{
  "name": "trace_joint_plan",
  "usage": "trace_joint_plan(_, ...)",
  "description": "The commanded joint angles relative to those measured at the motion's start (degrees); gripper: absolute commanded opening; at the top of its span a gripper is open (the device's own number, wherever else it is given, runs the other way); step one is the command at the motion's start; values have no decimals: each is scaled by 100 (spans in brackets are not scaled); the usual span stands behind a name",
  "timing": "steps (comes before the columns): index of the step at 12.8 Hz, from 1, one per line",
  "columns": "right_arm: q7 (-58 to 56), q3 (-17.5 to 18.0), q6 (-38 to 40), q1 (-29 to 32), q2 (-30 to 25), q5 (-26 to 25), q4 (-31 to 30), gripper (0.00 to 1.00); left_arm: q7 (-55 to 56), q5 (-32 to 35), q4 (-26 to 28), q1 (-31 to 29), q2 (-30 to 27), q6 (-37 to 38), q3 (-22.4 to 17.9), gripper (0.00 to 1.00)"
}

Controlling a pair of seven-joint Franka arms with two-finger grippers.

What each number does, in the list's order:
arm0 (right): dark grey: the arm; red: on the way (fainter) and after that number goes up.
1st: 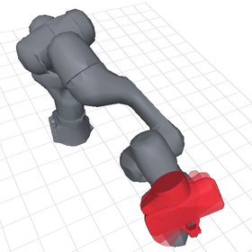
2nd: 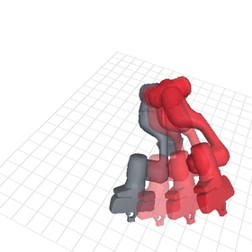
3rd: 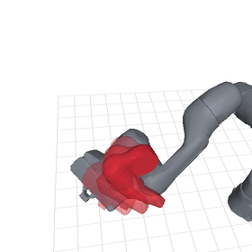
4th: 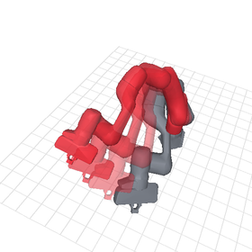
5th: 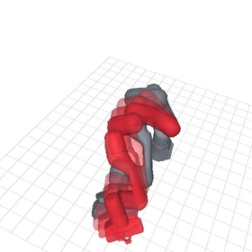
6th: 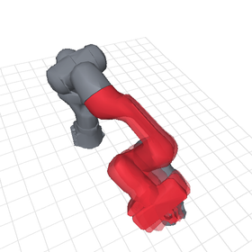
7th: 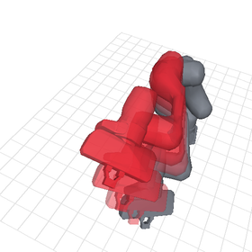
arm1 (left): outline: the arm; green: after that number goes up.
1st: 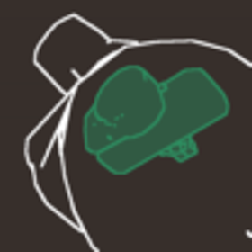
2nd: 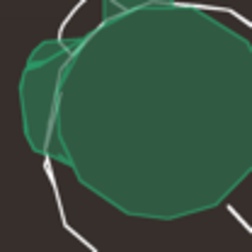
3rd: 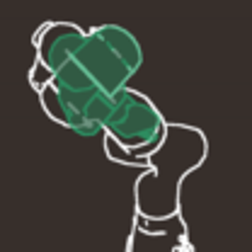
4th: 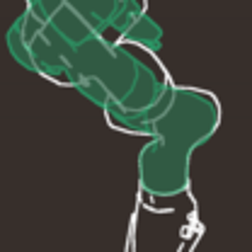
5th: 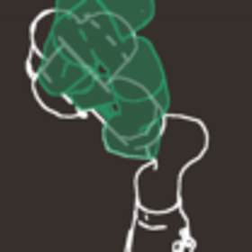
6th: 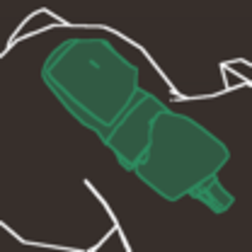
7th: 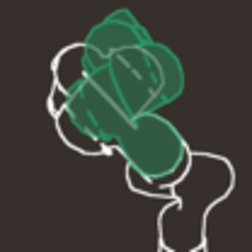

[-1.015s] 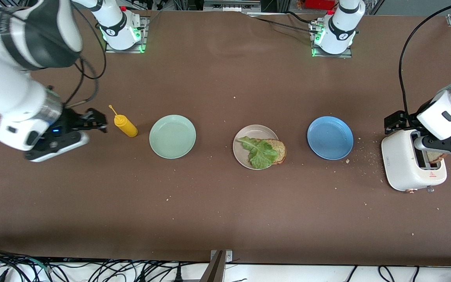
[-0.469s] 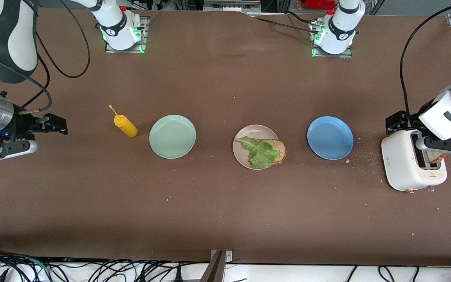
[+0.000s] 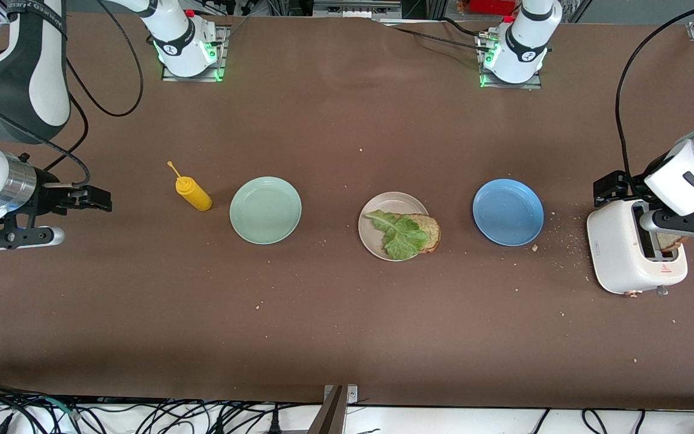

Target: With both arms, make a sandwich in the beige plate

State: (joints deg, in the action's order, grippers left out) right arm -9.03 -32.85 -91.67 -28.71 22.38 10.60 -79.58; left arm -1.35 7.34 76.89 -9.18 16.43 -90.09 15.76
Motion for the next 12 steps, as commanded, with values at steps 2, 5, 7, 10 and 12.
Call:
trace_joint_plan(2,68,-19,-79,-39,-251,30,-207,98,-32,-40,-8,-23,-35,27,-11,100)
trace_joint_plan(5,68,33,-79,22,-242,30,-189,99,-58,-40,-8,-66,-35,27,-38,100)
trace_joint_plan(7,94,390,-88,459,-207,30,-154,100,-58,-40,-8,-102,-17,27,-46,100)
trace_joint_plan(10,312,2312,-105,1996,-242,-749,65,100,-67,-40,-8,-163,-8,10,-55,99)
trace_joint_plan(12,830,2756,-105,2377,-260,-1094,74,100,-76,-40,-8,-216,36,-52,-142,97)
